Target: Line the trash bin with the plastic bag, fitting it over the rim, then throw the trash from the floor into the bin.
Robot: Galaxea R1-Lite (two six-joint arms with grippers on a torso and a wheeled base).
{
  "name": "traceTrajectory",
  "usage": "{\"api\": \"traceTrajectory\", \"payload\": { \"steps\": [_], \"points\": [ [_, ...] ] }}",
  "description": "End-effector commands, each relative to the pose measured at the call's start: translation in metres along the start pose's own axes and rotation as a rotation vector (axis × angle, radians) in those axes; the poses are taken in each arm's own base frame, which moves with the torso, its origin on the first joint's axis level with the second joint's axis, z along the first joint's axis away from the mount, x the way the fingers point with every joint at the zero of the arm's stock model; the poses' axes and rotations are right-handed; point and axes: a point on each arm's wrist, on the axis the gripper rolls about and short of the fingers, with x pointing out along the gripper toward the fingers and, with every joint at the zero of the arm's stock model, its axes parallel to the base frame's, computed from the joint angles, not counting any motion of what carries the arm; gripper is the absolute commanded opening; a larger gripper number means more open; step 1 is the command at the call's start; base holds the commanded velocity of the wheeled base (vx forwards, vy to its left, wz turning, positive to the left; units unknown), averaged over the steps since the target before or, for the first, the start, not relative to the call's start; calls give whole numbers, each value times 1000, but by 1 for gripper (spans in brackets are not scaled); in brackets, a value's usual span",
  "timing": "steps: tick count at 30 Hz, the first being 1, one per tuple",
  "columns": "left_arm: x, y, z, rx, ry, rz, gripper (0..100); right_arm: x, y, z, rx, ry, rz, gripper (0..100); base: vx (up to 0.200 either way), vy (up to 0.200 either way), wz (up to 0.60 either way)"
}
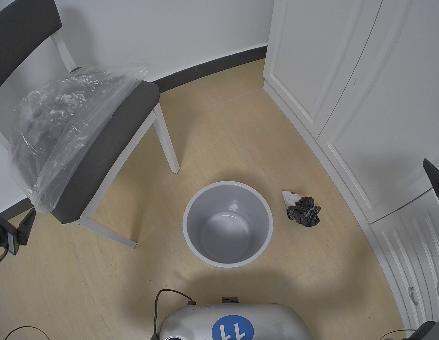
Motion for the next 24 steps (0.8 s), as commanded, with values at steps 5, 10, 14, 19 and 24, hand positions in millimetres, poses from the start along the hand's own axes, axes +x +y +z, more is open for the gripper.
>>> {"api": "traceTrajectory", "payload": {
  "steps": [5, 10, 14, 19, 24],
  "points": [
    [53, -7, 2, 96, 134, 15, 100, 9, 5, -9, -14, 50, 15, 100, 0, 0, 0],
    [66, -11, -2, 108, 183, 3, 100, 9, 5, -9, -12, 50, 20, 100, 0, 0, 0],
    [76, -12, -1, 112, 203, -3, 100, 9, 5, -9, -12, 50, 22, 100, 0, 0, 0],
    [90, -12, -1, 111, 220, 2, 100, 9, 5, -9, -11, 52, 23, 100, 0, 0, 0],
    [106, -9, -3, 102, 239, 81, 100, 9, 5, -9, -9, 52, 24, 100, 0, 0, 0]
  ]
}}
